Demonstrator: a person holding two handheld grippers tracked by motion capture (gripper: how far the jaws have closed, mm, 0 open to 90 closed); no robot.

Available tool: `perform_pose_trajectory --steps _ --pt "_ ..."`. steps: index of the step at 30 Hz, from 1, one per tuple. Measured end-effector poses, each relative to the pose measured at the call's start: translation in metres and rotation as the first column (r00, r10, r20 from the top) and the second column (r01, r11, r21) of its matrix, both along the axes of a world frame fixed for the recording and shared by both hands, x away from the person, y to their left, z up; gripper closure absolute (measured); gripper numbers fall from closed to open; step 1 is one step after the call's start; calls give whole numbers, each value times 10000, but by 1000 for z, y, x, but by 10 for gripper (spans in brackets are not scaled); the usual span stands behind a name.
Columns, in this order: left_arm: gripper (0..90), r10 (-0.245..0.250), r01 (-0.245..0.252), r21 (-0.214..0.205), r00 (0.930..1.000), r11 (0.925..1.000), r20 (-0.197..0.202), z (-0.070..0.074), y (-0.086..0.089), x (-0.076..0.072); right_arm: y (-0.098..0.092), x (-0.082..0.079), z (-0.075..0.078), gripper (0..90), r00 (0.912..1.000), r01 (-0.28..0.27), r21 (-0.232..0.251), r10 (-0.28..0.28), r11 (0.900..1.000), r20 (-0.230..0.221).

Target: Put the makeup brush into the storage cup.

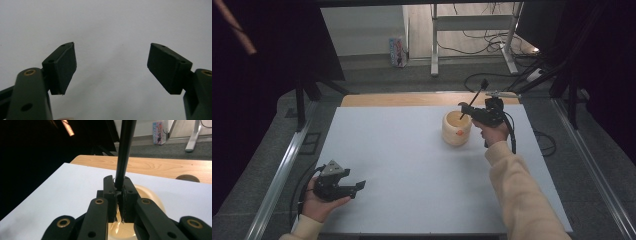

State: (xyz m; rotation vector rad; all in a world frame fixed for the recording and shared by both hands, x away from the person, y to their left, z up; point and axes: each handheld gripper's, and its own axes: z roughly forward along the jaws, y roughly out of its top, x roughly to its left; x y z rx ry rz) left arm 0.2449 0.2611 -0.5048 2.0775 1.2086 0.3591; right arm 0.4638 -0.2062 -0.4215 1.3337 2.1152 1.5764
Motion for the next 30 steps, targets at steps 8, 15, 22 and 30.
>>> perform_pose_trajectory --steps 8,15,22,30 --pt "244 22 -22 -24 10000 10000 -13 0 1 0 4 8 -9 843 9998 104 -274 -109 9996 -167" --pt "244 7 -7 4 10000 10000 -26 -1 0 0 8 10 -13 842 9998 45 -466 -55 9989 -213" --pt "243 -2 2 31 10000 10000 -5 -1 1 0 10 10 -16 842 9998 17 -504 -27 9987 -208" --pt "243 -9 9 37 10000 10000 -9 -1 1 0 12 10 -18 839 9996 -38 -510 25 9987 -266"
